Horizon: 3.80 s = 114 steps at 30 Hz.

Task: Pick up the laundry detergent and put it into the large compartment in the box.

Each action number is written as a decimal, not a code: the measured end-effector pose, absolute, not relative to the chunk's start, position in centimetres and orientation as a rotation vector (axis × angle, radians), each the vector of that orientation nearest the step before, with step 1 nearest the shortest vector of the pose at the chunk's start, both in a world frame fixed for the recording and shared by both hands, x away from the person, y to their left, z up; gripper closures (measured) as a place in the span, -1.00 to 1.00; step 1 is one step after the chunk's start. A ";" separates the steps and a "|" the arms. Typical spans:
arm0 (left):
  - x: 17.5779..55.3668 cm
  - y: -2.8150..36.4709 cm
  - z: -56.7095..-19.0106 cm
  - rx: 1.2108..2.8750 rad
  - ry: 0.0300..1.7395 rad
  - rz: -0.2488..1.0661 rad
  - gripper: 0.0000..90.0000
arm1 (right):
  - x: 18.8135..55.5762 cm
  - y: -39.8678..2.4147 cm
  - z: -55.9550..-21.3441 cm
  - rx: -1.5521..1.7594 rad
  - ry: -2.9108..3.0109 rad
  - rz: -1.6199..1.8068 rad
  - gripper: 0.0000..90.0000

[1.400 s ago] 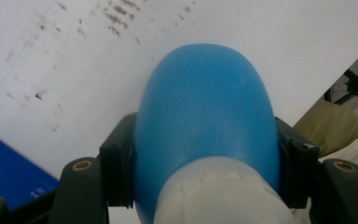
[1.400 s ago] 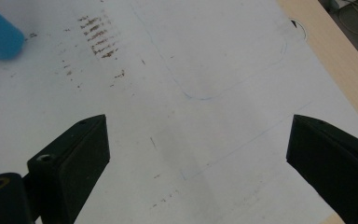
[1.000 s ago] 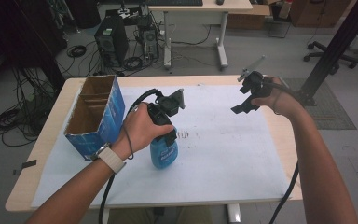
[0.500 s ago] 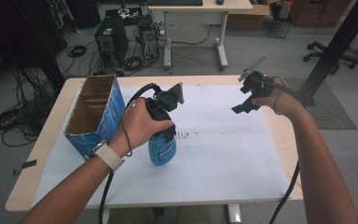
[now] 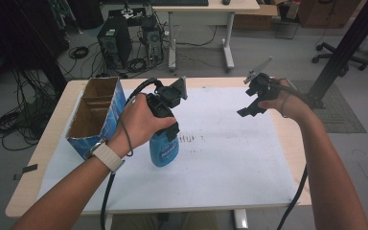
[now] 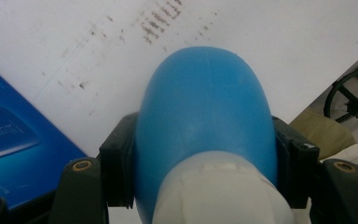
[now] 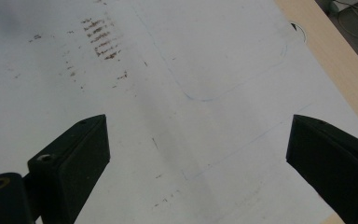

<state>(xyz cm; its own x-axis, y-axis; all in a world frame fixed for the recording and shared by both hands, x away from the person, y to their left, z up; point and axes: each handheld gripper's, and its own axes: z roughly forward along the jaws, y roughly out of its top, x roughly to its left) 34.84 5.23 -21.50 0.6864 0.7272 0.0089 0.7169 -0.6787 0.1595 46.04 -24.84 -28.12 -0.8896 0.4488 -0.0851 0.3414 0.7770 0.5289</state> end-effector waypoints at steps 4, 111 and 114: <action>34.9 5.2 -21.0 2.746 1.196 0.112 -0.17 | 46.0 -24.9 -28.0 0.628 2.760 0.764 -0.86; 38.3 16.8 -8.4 2.366 1.736 0.209 -0.17 | 46.2 -24.4 -28.2 0.596 2.781 0.774 -0.87; 38.3 17.1 -8.2 2.347 1.755 0.215 -0.17 | 46.2 -24.4 -28.2 0.595 2.780 0.776 -0.87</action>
<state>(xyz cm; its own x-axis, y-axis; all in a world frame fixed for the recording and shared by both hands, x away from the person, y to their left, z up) 38.33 17.15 -8.19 0.2832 0.9591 -0.0046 0.9296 -0.2733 0.2471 46.18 -24.45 -28.17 -0.9005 0.4281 -0.0768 0.3264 0.7818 0.5313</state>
